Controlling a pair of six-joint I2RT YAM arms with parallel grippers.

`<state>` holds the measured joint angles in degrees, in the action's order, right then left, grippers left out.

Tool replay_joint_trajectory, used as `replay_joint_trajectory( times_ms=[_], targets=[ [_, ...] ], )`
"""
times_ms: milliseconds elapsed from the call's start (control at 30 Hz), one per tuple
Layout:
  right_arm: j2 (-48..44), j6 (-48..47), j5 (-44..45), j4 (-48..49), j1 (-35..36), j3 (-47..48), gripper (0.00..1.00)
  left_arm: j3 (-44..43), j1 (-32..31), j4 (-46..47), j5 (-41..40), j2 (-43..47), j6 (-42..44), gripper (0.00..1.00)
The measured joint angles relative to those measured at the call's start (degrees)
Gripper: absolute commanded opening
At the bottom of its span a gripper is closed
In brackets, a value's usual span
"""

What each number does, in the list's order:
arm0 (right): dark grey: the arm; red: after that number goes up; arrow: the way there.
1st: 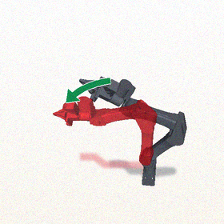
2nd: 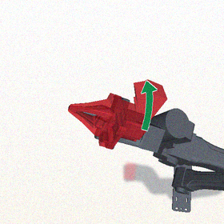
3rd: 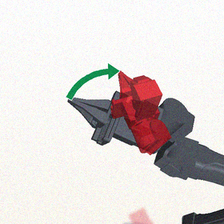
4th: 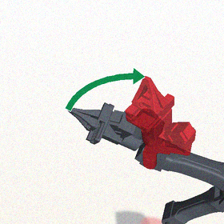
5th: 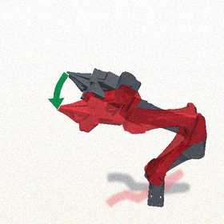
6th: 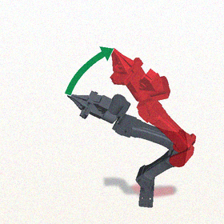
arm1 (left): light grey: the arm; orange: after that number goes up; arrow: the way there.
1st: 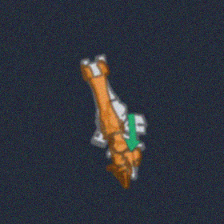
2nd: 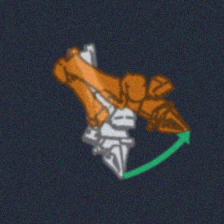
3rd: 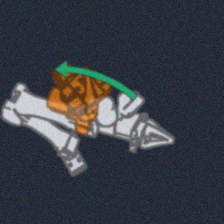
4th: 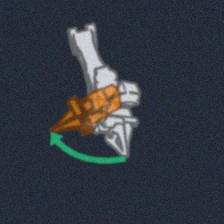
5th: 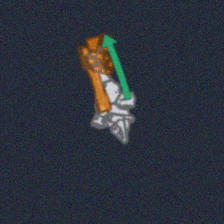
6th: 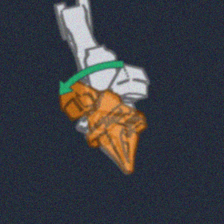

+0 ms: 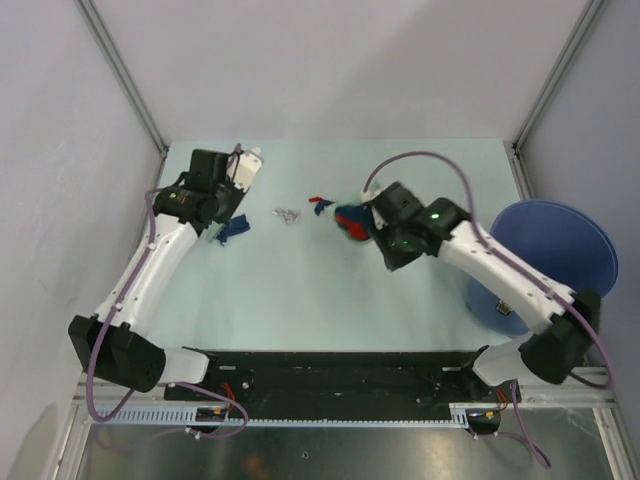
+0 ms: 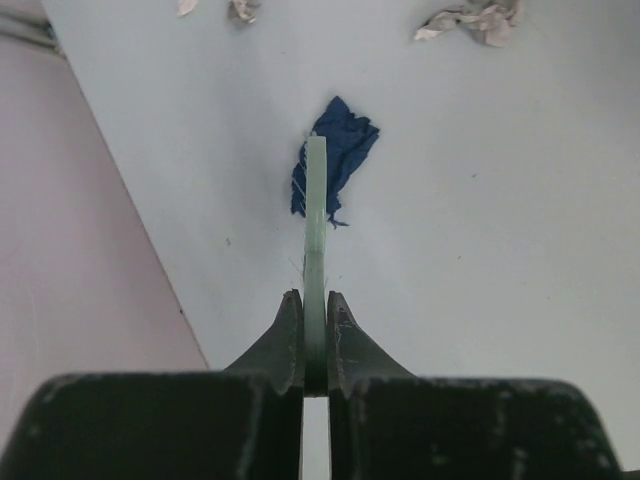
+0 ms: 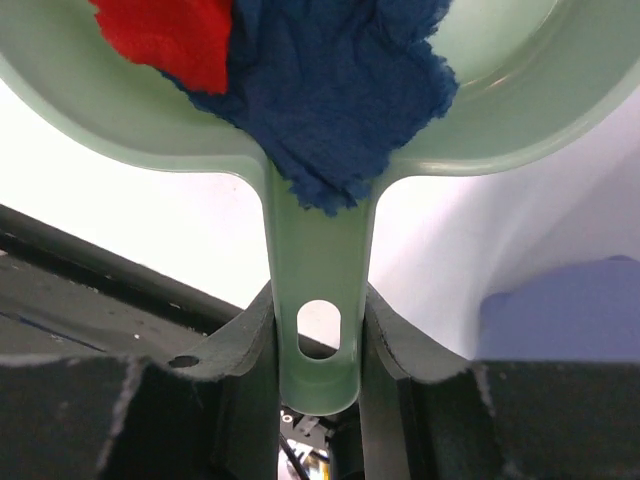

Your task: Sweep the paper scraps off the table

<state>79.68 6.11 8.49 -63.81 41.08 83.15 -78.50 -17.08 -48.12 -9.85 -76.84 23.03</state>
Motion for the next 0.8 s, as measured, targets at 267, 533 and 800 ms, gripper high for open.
replay_joint_trajectory(
  times_ms=[267, 533, 800],
  targets=[
    [16.6, -1.2, -0.6, 8.3, 6.4, -7.3, 0.00, 1.4, 2.9, 0.0, 2.0, 2.0, 0.9, 0.00],
    [22.8, -4.2, -2.5, 16.0, 10.1, -9.6, 0.00, 2.8, 3.7, 0.0, 3.1, 2.0, 1.5, 0.00],
    [26.7, -4.6, -3.3, 19.4, 9.9, -12.1, 0.47, 2.8, 4.2, 0.0, 4.1, 2.0, 1.5, 0.00]
  ],
)
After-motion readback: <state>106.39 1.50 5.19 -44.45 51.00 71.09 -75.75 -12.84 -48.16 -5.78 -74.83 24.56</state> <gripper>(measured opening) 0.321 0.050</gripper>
